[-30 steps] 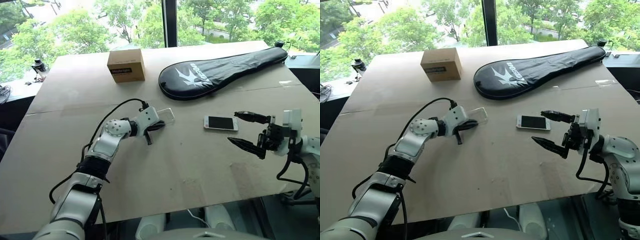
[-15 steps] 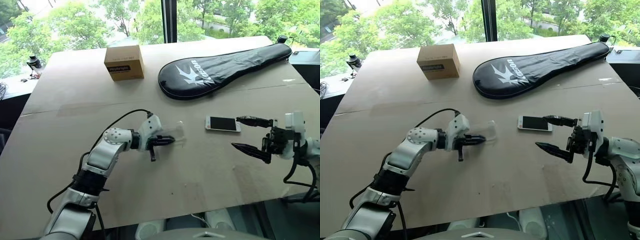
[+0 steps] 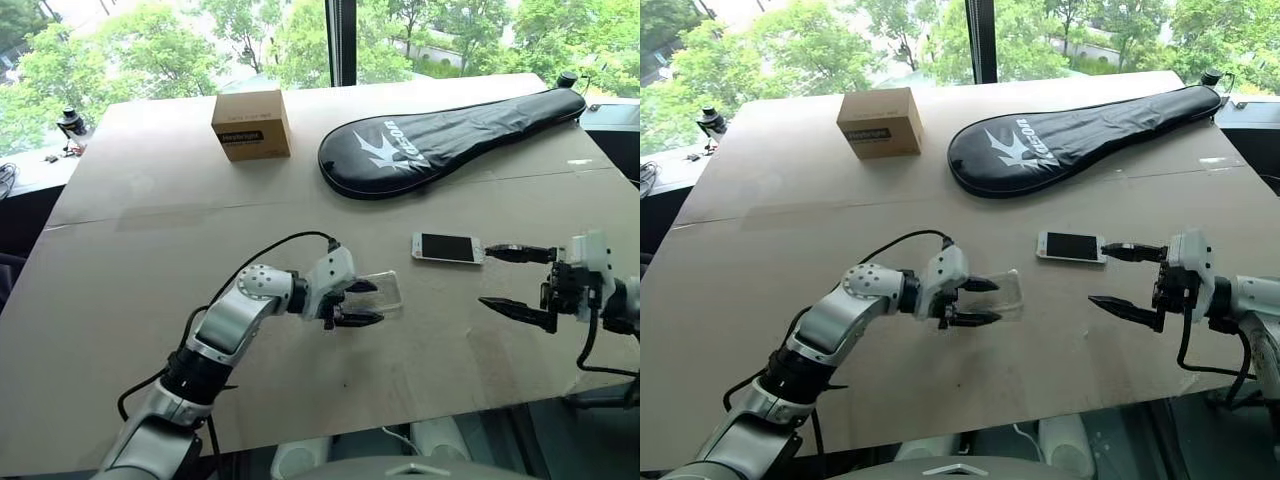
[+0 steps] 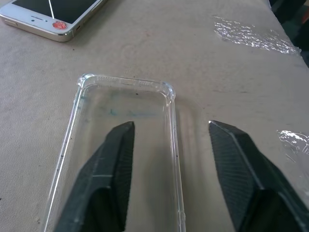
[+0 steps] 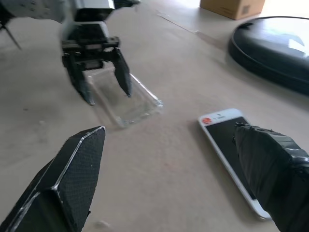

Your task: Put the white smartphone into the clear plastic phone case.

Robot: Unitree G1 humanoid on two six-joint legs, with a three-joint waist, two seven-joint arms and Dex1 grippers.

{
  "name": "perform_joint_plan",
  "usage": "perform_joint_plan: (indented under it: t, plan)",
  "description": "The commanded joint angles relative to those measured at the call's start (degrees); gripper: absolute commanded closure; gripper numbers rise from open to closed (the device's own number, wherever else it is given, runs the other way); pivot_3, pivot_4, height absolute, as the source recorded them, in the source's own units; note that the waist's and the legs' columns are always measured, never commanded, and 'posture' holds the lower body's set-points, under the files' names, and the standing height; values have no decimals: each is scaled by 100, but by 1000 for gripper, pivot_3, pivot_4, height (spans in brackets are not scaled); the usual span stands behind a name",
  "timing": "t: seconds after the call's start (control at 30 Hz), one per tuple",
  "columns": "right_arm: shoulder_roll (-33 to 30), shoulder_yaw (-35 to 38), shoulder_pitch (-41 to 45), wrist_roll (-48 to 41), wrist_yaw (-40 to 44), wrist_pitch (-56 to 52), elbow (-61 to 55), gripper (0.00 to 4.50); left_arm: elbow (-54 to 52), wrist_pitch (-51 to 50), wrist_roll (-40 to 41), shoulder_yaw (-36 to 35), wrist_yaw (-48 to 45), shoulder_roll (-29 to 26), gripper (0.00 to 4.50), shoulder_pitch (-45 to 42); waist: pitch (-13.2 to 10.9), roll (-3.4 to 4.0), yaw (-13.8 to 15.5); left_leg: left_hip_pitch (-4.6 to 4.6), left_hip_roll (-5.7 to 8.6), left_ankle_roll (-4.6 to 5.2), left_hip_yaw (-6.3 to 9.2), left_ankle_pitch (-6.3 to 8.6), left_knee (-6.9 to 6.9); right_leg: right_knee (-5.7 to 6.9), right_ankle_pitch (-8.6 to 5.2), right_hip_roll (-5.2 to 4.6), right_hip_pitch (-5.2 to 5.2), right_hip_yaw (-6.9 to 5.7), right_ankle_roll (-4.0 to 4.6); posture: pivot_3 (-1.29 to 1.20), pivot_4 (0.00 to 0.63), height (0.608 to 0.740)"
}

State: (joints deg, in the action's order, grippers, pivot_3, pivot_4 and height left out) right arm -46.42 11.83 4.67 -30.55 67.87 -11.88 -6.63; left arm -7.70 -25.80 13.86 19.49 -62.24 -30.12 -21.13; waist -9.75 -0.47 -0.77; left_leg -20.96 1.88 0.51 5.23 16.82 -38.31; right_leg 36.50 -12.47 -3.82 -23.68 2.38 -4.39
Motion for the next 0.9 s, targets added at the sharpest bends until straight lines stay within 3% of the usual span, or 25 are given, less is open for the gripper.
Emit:
perform_joint_plan:
  t: [0.03, 0.23, 0.37, 0.47, 0.7, 0.9]
  plan:
    - [149, -174, 617, 187, -357, -171, 332, 0, -353, 179, 101, -298, 23, -152, 85, 56, -1, 0, -15, 0, 0, 0, 0, 0, 0, 0, 0, 0, 0, 1, 0, 0, 150, 740]
    - [56, -882, 1605, 739, 575, 255, 1700, 0, -756, -123, 137, -810, 570, -154, 85, -178, -13, -10, 18, 0, -3, 0, -3, 0, -2, 0, 1, 0, 1, -2, 1, 0, 150, 740]
    - [317, -1131, 2610, 1121, 985, 979, 3389, 0, -1463, -956, 489, -1086, 601, -526, 85, -122, -28, -7, -31, -7, 1, -4, -10, -3, -1, -8, 2, -6, -3, 1, 0, 0, 150, 740]
    - [434, -1419, 2865, 1470, 1376, 1496, 4201, 0, -1867, -1339, 676, -1252, 708, -739, 85, -110, -31, -10, -37, -8, 0, -25, -11, -14, 5, -13, 2, -8, -4, -2, 0, 0, 150, 740]
    - [661, -1602, 3606, 2000, 1670, 2265, 5910, 0, -2855, -2148, 1086, -1447, 1093, -1011, 85, 112, -38, -10, -44, -5, -1, -27, -7, -15, 5, -13, 3, -13, -3, 8, 0, 0, 150, 740]
    - [877, -1613, 4091, 2326, 1593, 2741, 6799, 0, -3034, -2350, 1255, -1541, 1194, -1274, 85, 193, -40, -15, -82, 10, 1, -28, -13, -16, -1, -1, 3, -10, 6, 8, 1, 0, 150, 740]
